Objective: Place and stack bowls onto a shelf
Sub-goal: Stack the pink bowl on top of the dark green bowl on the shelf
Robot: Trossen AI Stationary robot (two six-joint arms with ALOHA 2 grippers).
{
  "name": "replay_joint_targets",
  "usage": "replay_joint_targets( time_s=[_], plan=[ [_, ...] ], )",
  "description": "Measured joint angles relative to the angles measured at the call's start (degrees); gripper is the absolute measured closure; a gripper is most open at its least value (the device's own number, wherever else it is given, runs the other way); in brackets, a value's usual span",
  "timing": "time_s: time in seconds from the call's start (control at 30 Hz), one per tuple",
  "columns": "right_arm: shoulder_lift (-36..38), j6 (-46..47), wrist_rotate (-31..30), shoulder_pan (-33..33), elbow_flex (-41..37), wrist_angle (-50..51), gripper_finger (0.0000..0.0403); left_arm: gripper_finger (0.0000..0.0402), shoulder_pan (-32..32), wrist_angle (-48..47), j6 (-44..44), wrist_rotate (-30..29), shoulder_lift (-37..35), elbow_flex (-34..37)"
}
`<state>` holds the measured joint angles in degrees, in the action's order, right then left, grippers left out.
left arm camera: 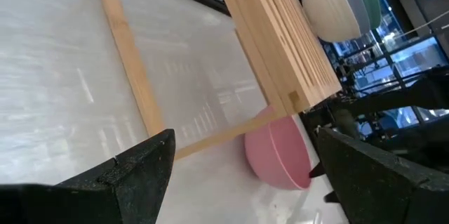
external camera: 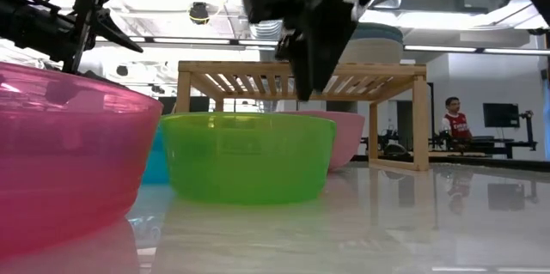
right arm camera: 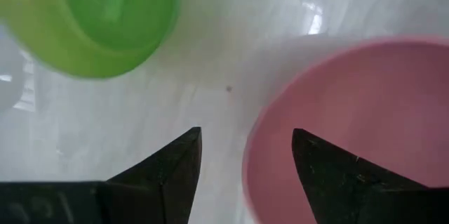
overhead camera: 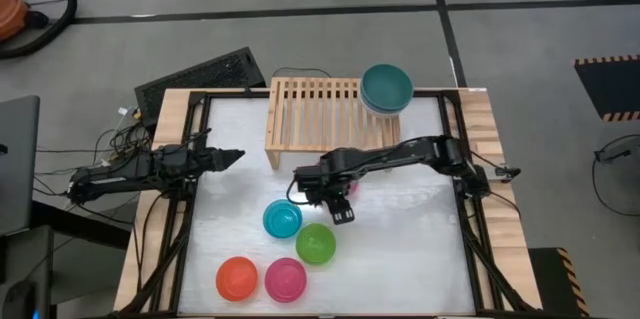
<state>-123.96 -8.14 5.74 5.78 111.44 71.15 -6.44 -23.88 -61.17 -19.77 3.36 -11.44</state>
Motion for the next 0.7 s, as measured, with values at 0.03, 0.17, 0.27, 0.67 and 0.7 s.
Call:
replay_joint_targets(
  time_s=[0.03,0.17,0.27,0.67,0.7],
  plan=[
    [-0.7,0.2,0.0,0.0,0.0,-0.5,0.0153,0.0069,0.0,0.0,0.0,0.0,0.0,0.0],
    [-4.1,3.0,-0.7,0.1,0.0,-2.1,0.0153,0.0069,0.0,-0.2,0.0,0.0,0.0,0.0],
    [-6.7,7.2,-4.4,-0.3,0.0,-2.1,0.0154,0.0069,0.0,-0.2,0.0,0.0,0.0,0.0],
    [-7.8,17.9,-7.8,0.7,0.1,-1.9,0.0351,0.0069,0.0,-0.2,-0.6,0.0,0.0,0.0],
    [-7.4,18.7,-8.3,0.6,0.2,-1.5,0.0373,0.0069,0.0,-0.2,-0.6,0.0,0.0,0.0]
  ],
)
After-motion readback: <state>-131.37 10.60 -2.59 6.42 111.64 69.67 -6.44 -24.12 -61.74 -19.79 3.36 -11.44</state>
